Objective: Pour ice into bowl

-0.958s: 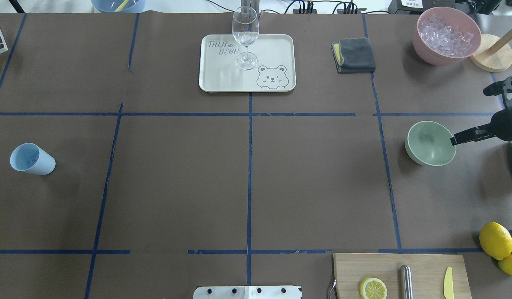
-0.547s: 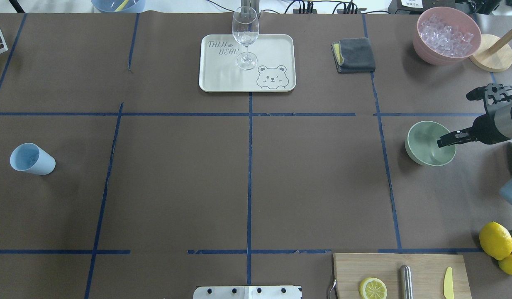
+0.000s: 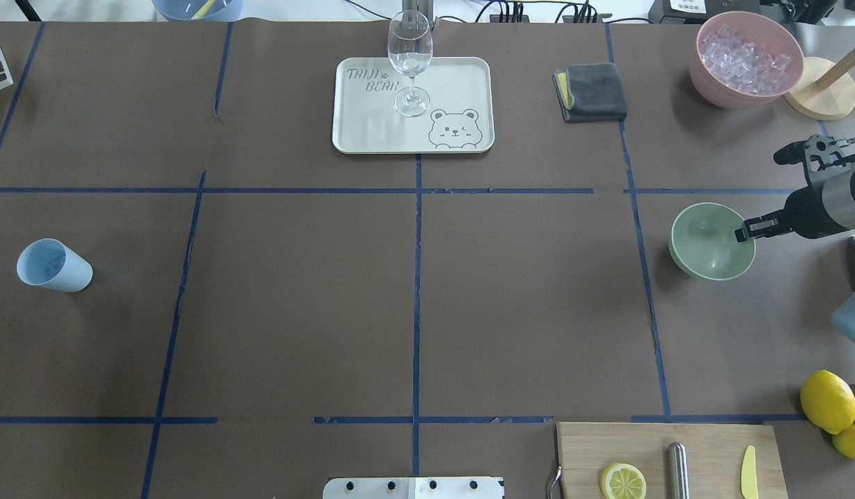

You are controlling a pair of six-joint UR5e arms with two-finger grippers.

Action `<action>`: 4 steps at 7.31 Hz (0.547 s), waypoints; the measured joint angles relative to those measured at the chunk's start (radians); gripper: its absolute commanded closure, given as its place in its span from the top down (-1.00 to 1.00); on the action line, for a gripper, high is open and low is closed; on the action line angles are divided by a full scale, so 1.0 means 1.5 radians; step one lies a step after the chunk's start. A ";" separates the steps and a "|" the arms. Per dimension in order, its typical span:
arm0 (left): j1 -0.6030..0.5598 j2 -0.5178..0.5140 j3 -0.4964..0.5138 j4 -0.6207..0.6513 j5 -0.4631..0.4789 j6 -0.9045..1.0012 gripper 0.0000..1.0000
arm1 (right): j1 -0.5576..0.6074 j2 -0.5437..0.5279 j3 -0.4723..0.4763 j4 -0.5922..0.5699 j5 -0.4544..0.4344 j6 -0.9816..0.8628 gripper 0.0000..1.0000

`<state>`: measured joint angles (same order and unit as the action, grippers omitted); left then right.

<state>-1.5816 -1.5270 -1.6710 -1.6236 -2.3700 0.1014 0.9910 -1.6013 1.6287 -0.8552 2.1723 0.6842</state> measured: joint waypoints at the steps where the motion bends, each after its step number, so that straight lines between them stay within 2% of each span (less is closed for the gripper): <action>1: 0.000 0.000 0.001 -0.004 0.000 -0.001 1.00 | 0.001 0.003 0.018 -0.005 0.002 0.000 -1.00; 3: 0.000 0.000 0.000 -0.005 0.000 -0.001 1.00 | -0.003 0.024 0.050 -0.008 0.010 0.026 -1.00; 4: 0.000 0.001 0.000 -0.005 0.000 -0.001 1.00 | -0.017 0.045 0.063 -0.009 0.011 0.081 -1.00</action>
<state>-1.5815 -1.5258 -1.6712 -1.6307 -2.3700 0.0997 0.9655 -1.5341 1.7234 -0.8681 2.1888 0.8061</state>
